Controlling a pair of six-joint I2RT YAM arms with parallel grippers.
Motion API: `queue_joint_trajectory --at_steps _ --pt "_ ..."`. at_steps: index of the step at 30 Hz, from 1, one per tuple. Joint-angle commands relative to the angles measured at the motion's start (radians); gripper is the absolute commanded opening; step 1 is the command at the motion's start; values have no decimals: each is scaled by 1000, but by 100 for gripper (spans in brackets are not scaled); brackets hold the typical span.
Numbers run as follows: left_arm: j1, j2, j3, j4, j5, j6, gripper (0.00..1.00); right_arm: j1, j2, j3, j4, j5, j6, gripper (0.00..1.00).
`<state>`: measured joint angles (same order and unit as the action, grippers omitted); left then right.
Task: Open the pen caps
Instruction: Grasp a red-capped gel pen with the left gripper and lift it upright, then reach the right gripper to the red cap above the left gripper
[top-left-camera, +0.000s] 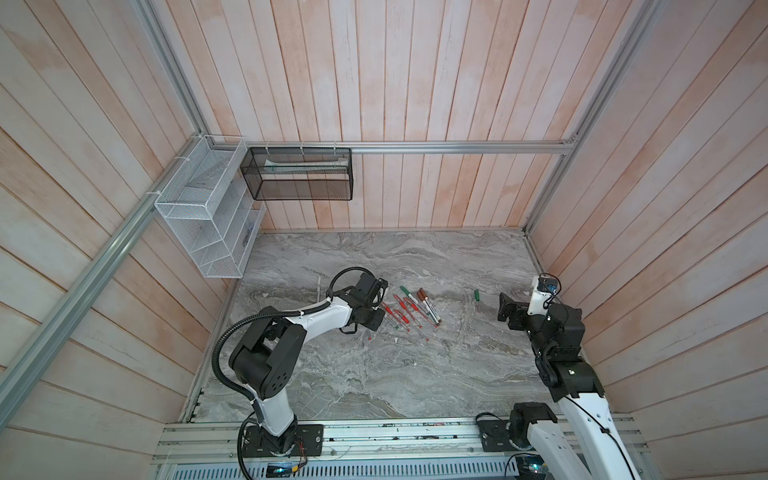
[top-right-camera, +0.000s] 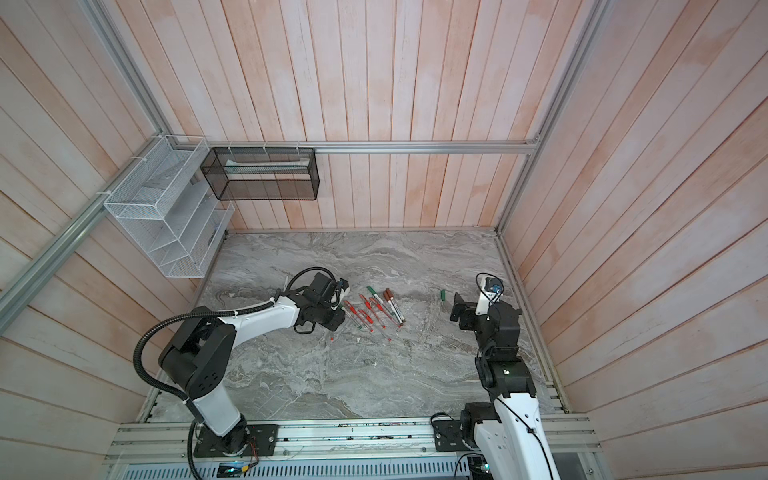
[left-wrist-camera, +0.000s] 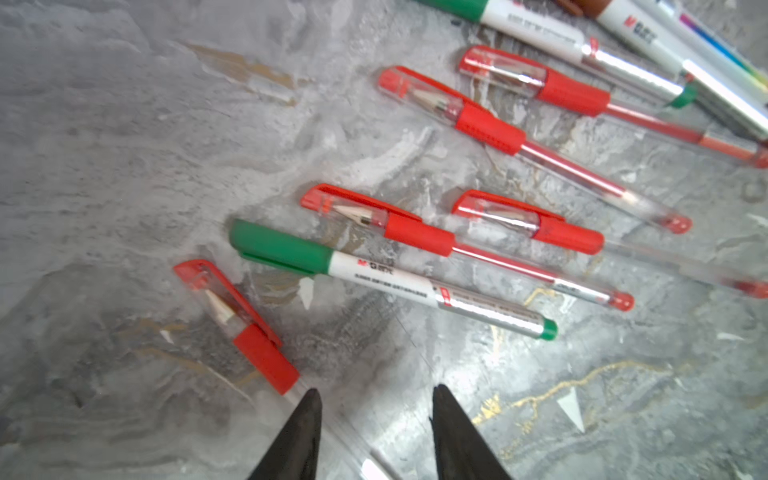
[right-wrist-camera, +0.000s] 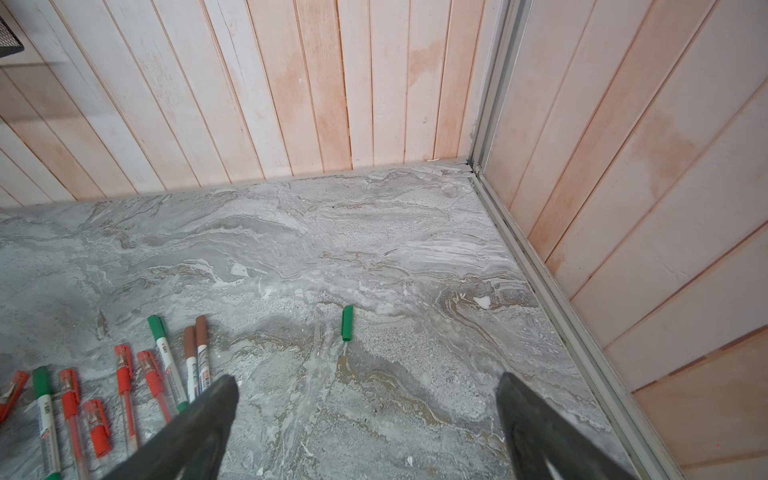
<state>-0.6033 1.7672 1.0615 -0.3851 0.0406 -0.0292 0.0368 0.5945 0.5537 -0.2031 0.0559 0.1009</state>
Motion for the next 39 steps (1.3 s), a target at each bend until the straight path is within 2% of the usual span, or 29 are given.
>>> queue_joint_trajectory --at_steps 1,12,14,17,26,34,39 --pt "18 24 -25 1 -12 8 46 7 -4 -11 7 29 -11 97" --pt "34 -13 -114 38 -28 -7 49 8 -11 -14 21 17 -10 97" --pt "37 -9 -124 48 -17 -9 45 9 -11 -12 15 21 -10 97" --pt "44 -4 -125 49 -18 -3 34 8 -11 -12 11 28 -10 97" --pt "82 -30 -135 53 -8 -6 9 8 -11 -14 19 26 -11 97" --pt "97 -124 -155 80 7 12 1 8 -1 -15 21 14 -11 97" --pt "105 -207 -126 88 93 29 0 8 22 3 14 -37 14 94"
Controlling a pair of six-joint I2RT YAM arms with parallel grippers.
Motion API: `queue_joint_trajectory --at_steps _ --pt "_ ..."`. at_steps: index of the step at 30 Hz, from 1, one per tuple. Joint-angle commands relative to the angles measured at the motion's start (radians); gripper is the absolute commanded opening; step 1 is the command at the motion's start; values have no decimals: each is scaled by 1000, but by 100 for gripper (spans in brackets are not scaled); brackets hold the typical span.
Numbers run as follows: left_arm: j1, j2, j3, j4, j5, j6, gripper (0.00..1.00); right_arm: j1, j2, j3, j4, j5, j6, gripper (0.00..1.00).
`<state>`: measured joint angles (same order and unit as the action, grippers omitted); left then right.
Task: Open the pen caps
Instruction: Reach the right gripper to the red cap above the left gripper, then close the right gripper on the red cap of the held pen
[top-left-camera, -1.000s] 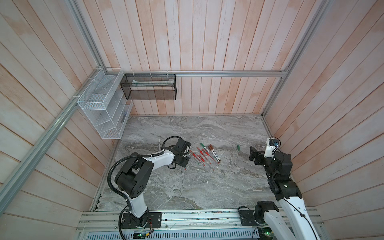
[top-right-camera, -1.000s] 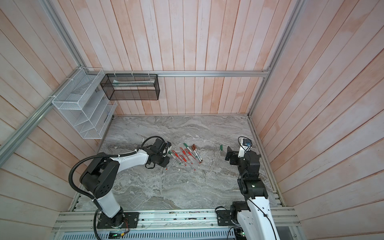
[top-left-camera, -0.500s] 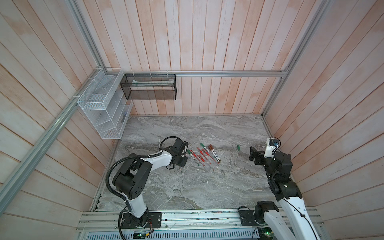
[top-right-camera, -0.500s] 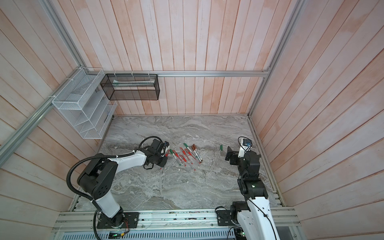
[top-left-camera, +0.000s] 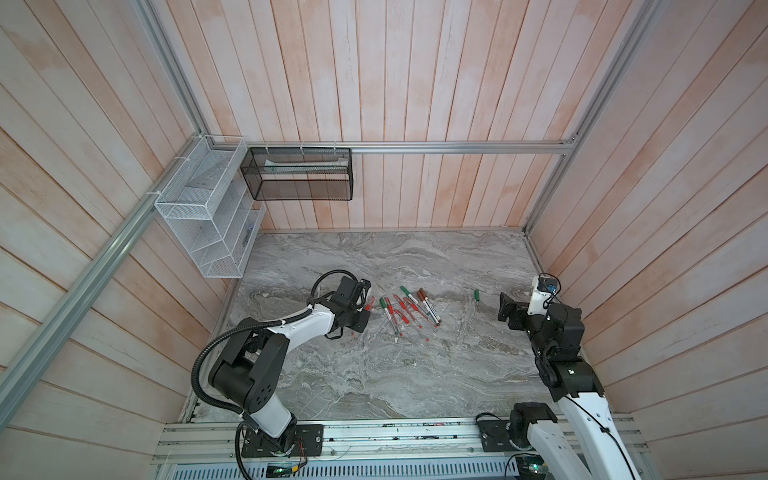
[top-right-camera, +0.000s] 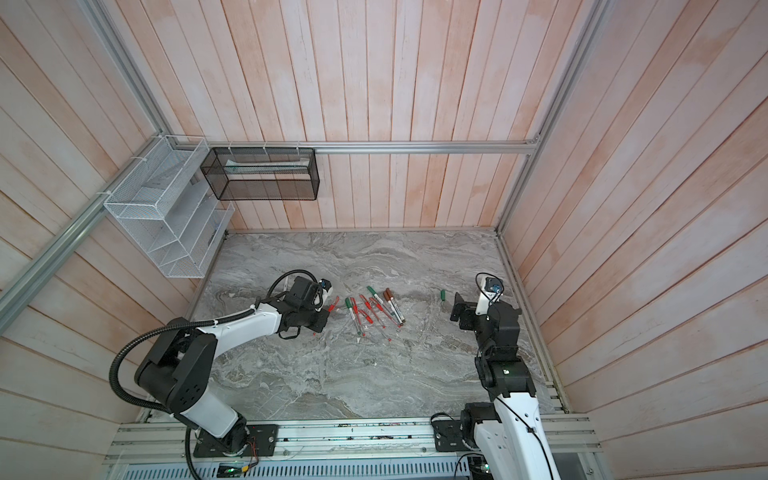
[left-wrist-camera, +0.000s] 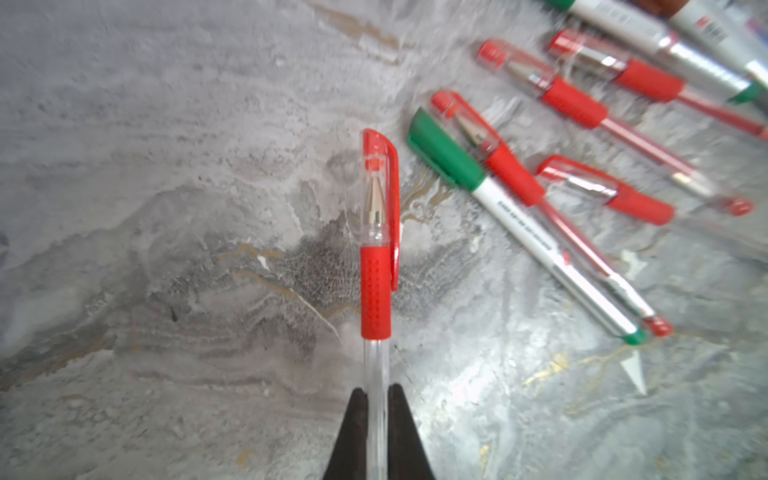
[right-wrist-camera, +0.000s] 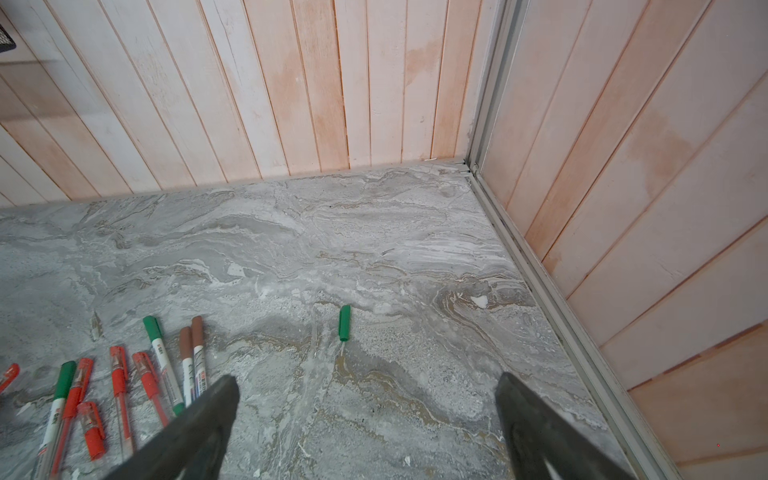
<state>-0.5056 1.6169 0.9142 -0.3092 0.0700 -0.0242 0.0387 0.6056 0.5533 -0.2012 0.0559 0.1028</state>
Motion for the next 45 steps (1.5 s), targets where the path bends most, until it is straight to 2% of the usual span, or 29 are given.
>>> queue_joint_trajectory --at_steps 1,6,8,12,14,18,22,29,32,39,45 --pt "8 -74 23 22 85 29 0 7 21 9 12 -58 20 93" --pt "24 -149 48 48 284 55 0 32 127 70 24 -191 177 80" --pt "32 -170 55 44 342 71 0 93 183 84 61 -198 251 78" --pt "62 -218 45 51 455 104 0 313 333 164 141 -101 343 78" --pt "87 -238 35 52 480 106 0 393 413 223 169 -91 395 75" --pt "142 -291 -18 100 550 74 0 458 548 288 275 -153 573 66" --pt "185 -335 -50 123 651 28 0 493 660 350 360 -223 711 62" --pt "211 -361 -73 138 660 20 0 569 826 411 595 -304 877 58" --pt "213 -359 -76 162 671 -1 0 610 883 440 674 -324 896 57" --pt "218 -345 -71 171 659 -9 0 675 968 517 689 -334 902 54" --pt "228 -347 -65 155 647 -16 0 692 1009 531 661 -335 919 45"
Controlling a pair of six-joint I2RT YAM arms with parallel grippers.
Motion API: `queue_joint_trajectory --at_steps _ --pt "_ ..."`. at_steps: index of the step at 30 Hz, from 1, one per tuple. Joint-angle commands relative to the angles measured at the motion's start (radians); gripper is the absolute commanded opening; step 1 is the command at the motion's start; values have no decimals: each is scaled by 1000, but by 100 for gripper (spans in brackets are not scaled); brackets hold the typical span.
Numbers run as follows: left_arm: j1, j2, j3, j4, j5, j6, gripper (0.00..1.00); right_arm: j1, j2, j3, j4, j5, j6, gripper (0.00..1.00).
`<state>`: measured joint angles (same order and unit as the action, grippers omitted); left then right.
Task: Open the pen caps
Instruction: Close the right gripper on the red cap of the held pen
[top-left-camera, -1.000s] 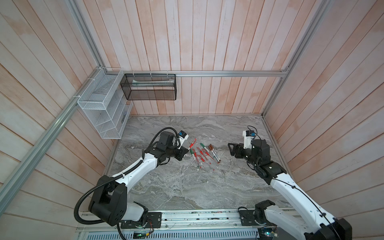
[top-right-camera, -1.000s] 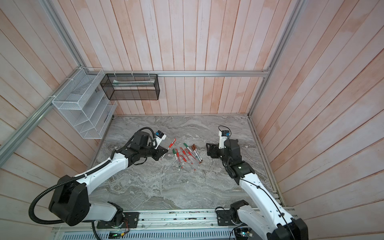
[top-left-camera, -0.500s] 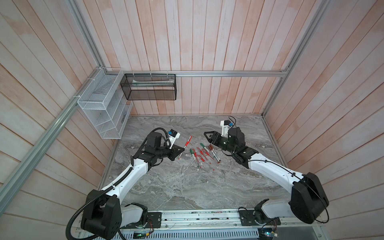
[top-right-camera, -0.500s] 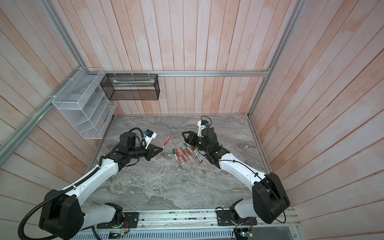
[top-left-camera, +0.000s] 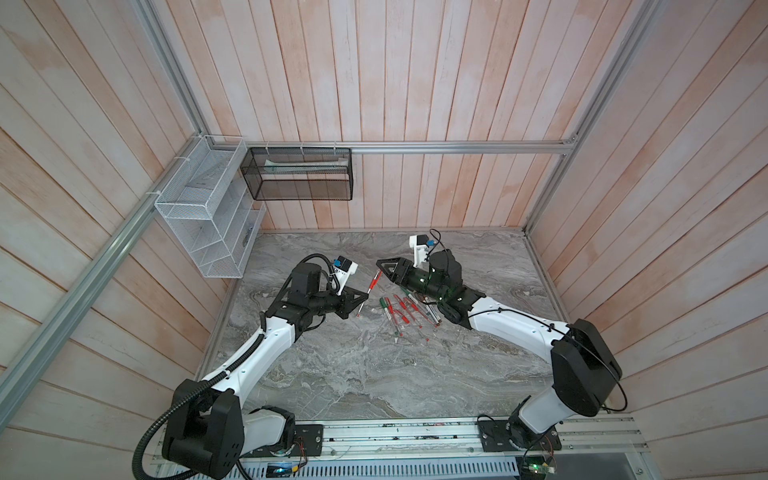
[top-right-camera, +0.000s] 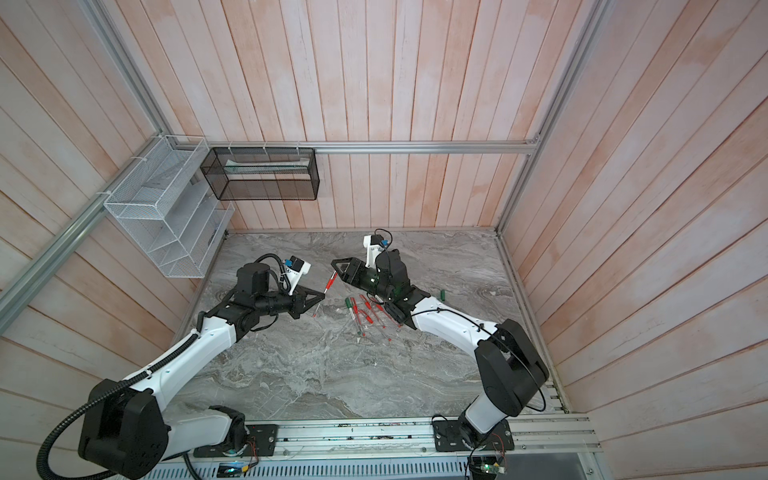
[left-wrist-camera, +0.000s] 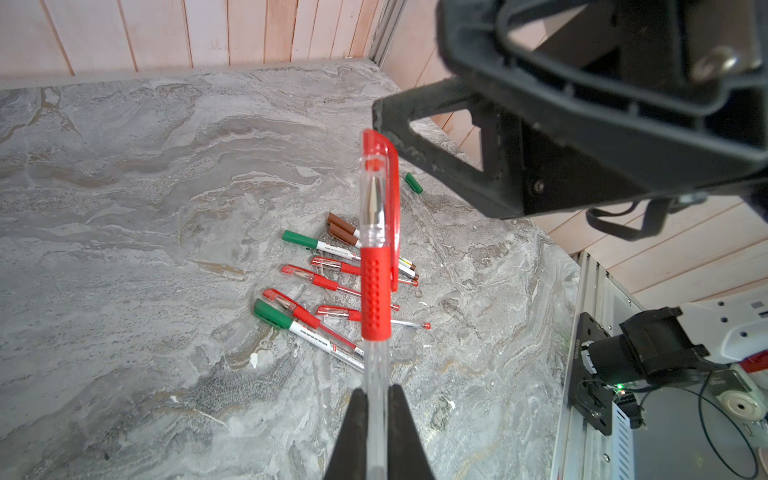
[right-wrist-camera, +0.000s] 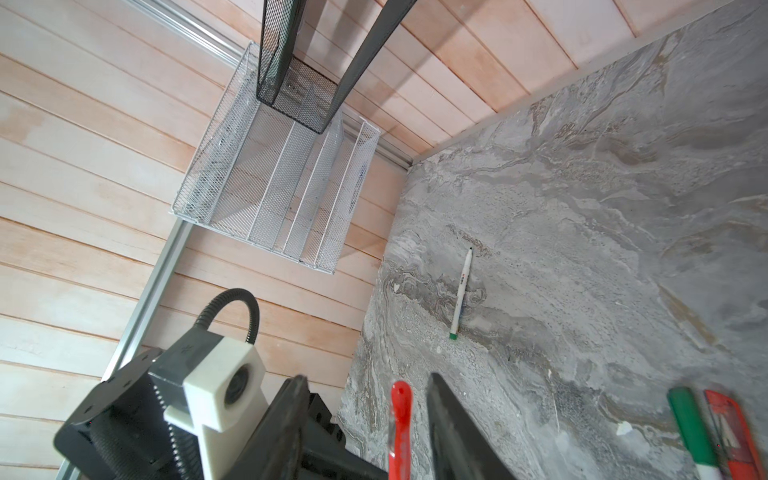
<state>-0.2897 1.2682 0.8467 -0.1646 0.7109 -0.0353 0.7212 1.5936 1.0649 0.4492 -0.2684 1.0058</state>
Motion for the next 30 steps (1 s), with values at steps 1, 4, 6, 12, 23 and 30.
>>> queue_joint_trajectory --at_steps 1,4,6,12,23,30 --pt "14 2 0 18 1 -5 0 14 24 17 11 -6 12 44" --pt "17 3 1 23 17 -9 0 20 40 21 -2 -11 10 40" --pt "20 8 15 7 15 -9 0 24 49 25 -2 -20 22 36" --pt "20 18 16 16 24 -9 0 34 80 43 13 -43 31 29" --pt "14 14 -2 14 15 2 0 35 109 70 24 -56 30 5" --pt "18 24 17 2 -4 10 34 35 94 58 -1 -52 -10 0"
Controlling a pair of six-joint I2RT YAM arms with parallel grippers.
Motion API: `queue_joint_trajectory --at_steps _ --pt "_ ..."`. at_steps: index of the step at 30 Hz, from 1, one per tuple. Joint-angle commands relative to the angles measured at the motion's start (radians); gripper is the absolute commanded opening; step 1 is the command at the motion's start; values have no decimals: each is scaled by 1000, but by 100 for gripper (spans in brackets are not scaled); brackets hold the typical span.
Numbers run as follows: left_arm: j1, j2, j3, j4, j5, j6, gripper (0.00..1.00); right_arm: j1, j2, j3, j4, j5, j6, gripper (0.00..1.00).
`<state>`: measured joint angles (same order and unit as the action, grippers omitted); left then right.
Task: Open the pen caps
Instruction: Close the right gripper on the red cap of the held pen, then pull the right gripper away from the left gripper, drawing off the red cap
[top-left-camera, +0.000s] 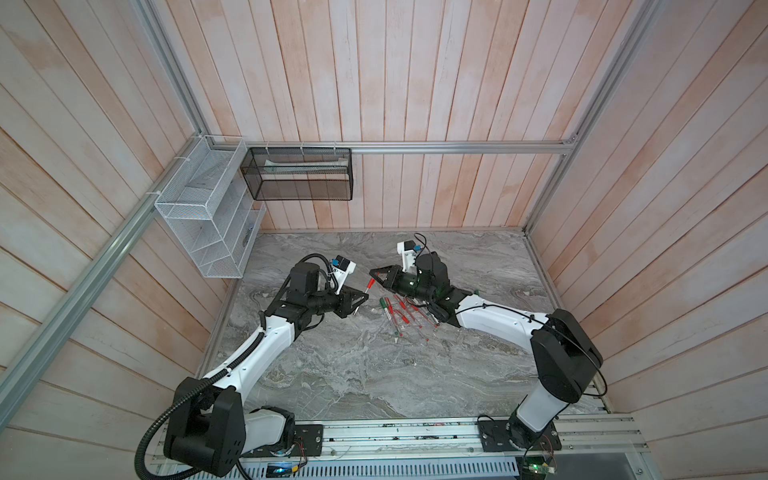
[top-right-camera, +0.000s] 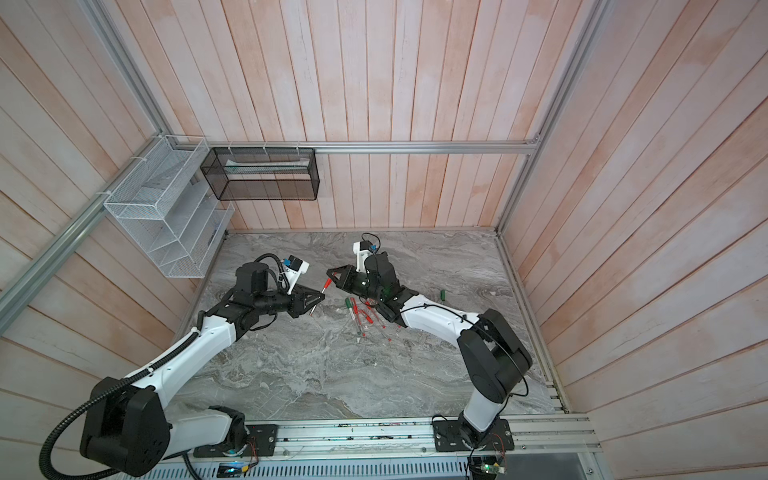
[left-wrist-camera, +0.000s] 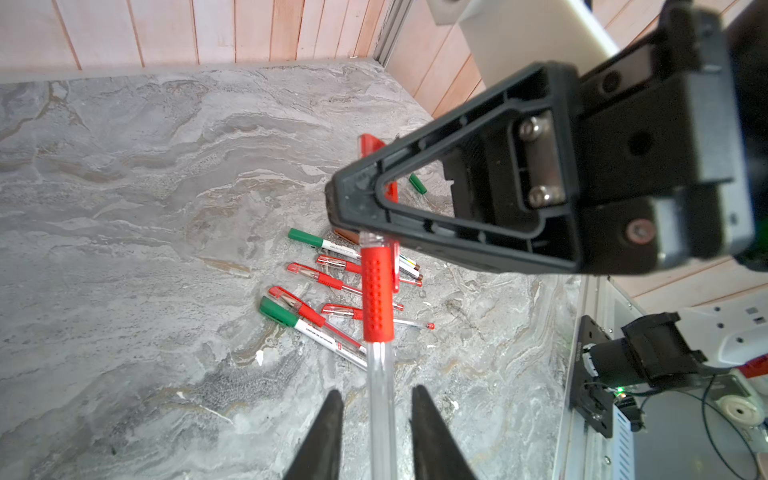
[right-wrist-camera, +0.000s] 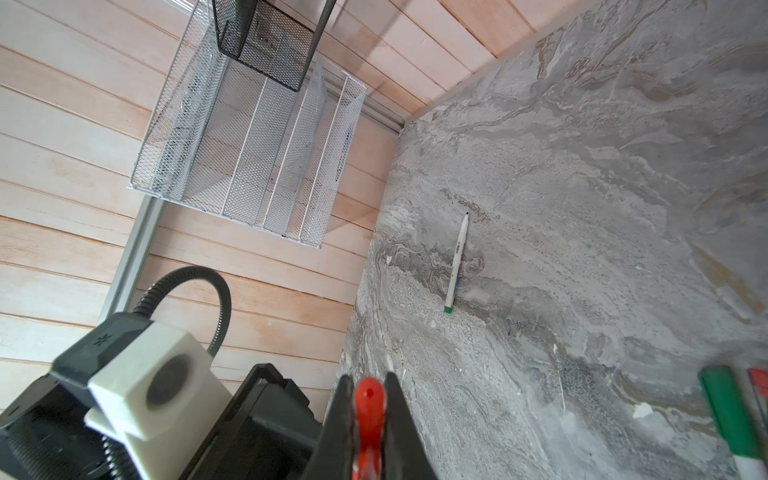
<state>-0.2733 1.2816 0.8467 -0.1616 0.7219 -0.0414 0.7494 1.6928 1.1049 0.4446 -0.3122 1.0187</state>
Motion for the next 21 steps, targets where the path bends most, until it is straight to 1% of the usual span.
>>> queue_joint_trajectory --at_steps 1,4,8,9,12,13,14,16,19,21 --pt "1 12 10 9 -16 15 34 7 -3 19 2 -10 -28 0" --pt "1 20 15 7 -6 8 34 7 8 37 -11 -27 -32 0" --pt "2 21 13 7 -16 8 16 10 6 41 -6 -25 -40 0" --pt "-1 22 5 15 -12 9 13 9 6 41 -7 -25 -44 0" --pt "-1 23 11 -4 -16 10 10 7 6 54 -20 -29 -46 0" --pt "0 24 14 -11 -24 14 7 8 5 56 -20 -30 -46 0" --pt "0 25 13 -12 -30 20 2 5 2 59 -18 -31 -47 0" --pt "-1 25 4 1 -35 21 0 -5 -1 66 -22 -38 -56 0" --pt "-2 24 7 -11 -26 14 0 -64 -30 67 -40 -47 -53 0" --pt "-1 19 -3 -21 -23 12 0 -108 -71 67 -45 -33 -61 0"
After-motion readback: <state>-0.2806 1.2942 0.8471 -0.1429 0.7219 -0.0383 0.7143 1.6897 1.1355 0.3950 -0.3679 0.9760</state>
